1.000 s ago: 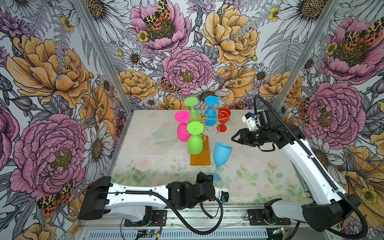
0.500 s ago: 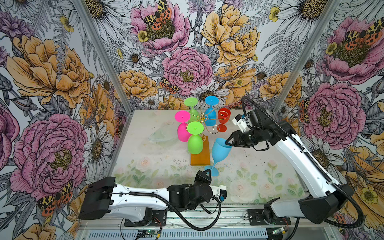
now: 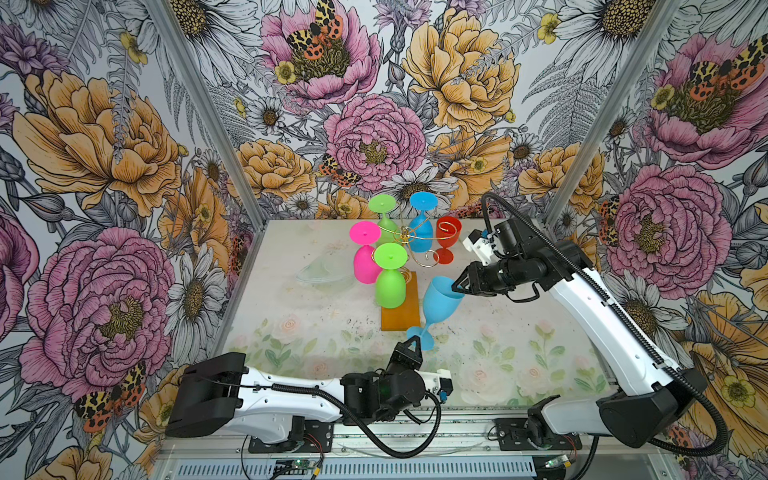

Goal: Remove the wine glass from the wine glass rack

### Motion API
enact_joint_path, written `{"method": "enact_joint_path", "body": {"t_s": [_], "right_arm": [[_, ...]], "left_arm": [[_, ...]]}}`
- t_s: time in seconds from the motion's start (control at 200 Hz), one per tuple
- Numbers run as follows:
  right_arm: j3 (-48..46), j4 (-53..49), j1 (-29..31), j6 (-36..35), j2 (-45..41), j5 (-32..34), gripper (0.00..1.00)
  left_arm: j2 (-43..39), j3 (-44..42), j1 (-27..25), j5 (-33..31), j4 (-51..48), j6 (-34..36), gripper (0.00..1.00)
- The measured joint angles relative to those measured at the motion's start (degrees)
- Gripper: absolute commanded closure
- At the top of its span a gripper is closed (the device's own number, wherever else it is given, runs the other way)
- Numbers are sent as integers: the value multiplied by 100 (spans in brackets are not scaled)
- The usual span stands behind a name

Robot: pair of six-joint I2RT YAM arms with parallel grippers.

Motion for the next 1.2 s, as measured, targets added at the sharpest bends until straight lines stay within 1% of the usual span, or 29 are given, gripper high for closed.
{"method": "enact_joint_path", "body": {"t_s": [0.305,0.48,0.57,0.696,0.846,1.046,1.196], "right_arm": [[0,0,50,-94,0,-153,88],[0,-61,55,-151,24,-44,97],[0,-81,57,-210,42,20,100],[0,-90,57,-243,42,35,100],[0,-166,57,-245,42,92,100],[0,-168,55,-243,42,90,100],[0,-168,44,-245,42,101,100]], "left_arm": [[15,-28,-4,-133,160,212,100],[13,-74,-4,-201,186,234,100],[13,-81,-4,-214,186,236,99],[13,-87,-39,-219,186,236,92],[0,-127,-92,-225,284,173,79],[-50,-197,-205,-214,352,24,65],[-70,-264,-337,-214,354,-109,57]]}}
